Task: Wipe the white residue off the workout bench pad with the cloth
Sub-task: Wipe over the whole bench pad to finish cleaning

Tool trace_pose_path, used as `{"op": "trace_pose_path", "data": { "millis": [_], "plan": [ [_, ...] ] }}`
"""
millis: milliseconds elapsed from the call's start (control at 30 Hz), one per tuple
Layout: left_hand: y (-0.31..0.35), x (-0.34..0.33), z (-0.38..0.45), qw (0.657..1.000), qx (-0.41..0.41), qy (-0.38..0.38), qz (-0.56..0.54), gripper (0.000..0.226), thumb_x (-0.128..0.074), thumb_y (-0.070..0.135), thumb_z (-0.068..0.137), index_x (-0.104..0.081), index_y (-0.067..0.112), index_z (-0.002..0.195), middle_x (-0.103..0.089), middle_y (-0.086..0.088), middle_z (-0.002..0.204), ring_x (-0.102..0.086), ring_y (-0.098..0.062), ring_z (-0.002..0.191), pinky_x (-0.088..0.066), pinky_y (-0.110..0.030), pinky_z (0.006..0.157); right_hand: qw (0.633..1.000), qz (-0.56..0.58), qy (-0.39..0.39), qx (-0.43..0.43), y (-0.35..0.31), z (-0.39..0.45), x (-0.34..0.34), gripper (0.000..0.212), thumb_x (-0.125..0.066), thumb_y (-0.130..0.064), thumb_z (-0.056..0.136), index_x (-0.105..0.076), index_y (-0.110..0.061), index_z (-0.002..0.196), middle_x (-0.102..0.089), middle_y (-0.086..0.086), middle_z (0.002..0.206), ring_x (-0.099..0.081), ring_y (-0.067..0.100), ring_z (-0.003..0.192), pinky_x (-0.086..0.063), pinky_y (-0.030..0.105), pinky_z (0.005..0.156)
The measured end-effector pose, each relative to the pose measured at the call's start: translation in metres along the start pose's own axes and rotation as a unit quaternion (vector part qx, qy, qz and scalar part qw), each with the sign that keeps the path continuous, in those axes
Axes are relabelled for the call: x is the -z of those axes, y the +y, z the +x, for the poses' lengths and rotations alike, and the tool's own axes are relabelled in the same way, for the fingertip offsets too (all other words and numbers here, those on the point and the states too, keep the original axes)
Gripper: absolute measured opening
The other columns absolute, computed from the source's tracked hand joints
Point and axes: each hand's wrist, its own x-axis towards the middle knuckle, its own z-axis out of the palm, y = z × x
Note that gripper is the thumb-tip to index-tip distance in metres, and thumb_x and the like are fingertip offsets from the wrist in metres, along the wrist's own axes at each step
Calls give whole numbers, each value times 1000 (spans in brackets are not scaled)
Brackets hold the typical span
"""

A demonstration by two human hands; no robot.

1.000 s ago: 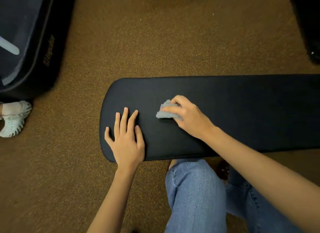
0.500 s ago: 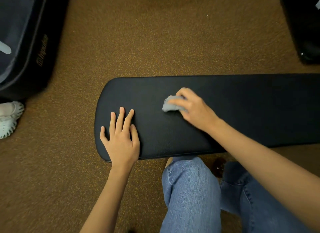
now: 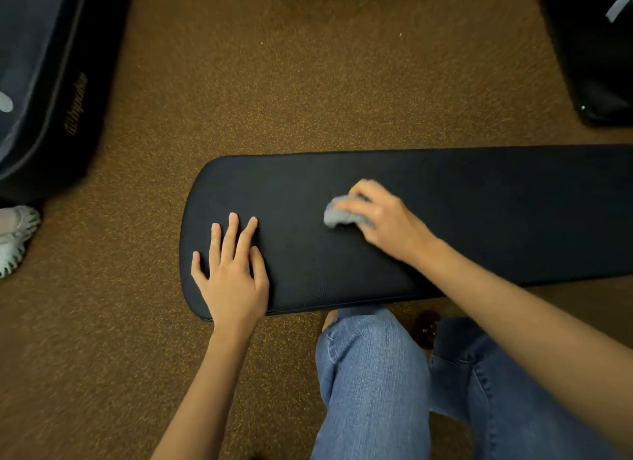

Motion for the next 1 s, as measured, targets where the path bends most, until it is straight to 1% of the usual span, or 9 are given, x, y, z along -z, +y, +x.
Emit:
{"op": "trace_pose_path", "data": {
  "millis": [133, 233, 333, 400, 500, 600, 733, 900, 1000],
  "plan": [
    [3, 0, 0, 1000, 10, -1, -4, 47, -31, 32, 99, -41, 38, 144, -31, 9, 158, -18, -15, 149, -13, -54, 116, 993, -6, 70, -96, 0, 5, -4, 27, -56, 4, 82, -70, -2, 104, -54, 16, 92, -57, 32, 86, -50, 43, 76],
    [4, 0, 0, 1000, 17, -2, -7, 47, -31, 32, 98, -43, 37, 143, -31, 9, 158, -19, -16, 149, -13, -55, 116, 999, 46, -2, -23, -29, -30, -9, 33, -43, -4, 84, -69, -2, 103, -55, 16, 94, -56, 31, 88, -50, 39, 80],
    [5, 2, 2, 1000, 17, -7, -11, 47, -31, 32, 97, -44, 36, 142, -33, 8, 157, -20, -16, 149, -14, -55, 116, 996, 47, -68, 26, -25, -55, 6, 34, -44, -1, 85, -68, 0, 109, -57, 17, 98, -58, 31, 91, -49, 35, 85],
    [5, 4, 3, 1000, 15, -13, -8, 47, -33, 32, 96, -45, 36, 142, -34, 8, 157, -21, -16, 148, -16, -55, 115, 1000, 10, -29, 8, 1, -51, 17, 31, -49, 4, 84, -68, 1, 107, -56, 19, 95, -58, 34, 86, -50, 39, 81],
    [13, 6, 5, 999, 36, -22, -5, 43, -38, 29, 96, -47, 31, 138, -35, 3, 156, -22, -21, 148, -18, -57, 114, 994, -19, 57, -93, 29, -37, 24, 34, -62, 13, 79, -69, -1, 109, -54, 18, 95, -58, 33, 87, -52, 44, 76],
    [41, 5, 9, 997, 71, -34, -21, 46, -33, 38, 94, -46, 29, 137, -32, -4, 157, -19, -26, 148, -15, -58, 115, 995, 3, 45, -92, 9, -51, 17, 35, -62, 12, 77, -69, -2, 108, -54, 16, 97, -55, 29, 91, -50, 38, 80],
    [87, -4, 10, 999, -12, -44, -15, 49, -32, 42, 96, -39, 33, 143, -27, -2, 160, -15, -26, 149, -11, -59, 115, 999, 15, -28, -33, 1, -82, 28, 40, -59, 8, 79, -67, -6, 116, -53, 14, 99, -52, 23, 92, -46, 28, 85],
    [125, -18, 2, 990, -117, -78, -5, 50, -31, 44, 99, -33, 36, 148, -21, 0, 162, -12, -24, 150, -12, -57, 115, 985, -40, 84, -147, 32, -81, 40, 37, -67, 8, 80, -68, -5, 114, -53, 16, 97, -56, 31, 89, -51, 44, 78],
    [127, -28, -5, 987, -122, -100, 12, 53, -27, 47, 99, -28, 38, 151, -20, 1, 163, -12, -24, 150, -14, -59, 115, 992, -1, 48, -118, 9, -89, 36, 37, -72, -23, 87, -68, -8, 120, -53, 9, 103, -53, 23, 93, -49, 33, 82]
  ]
}}
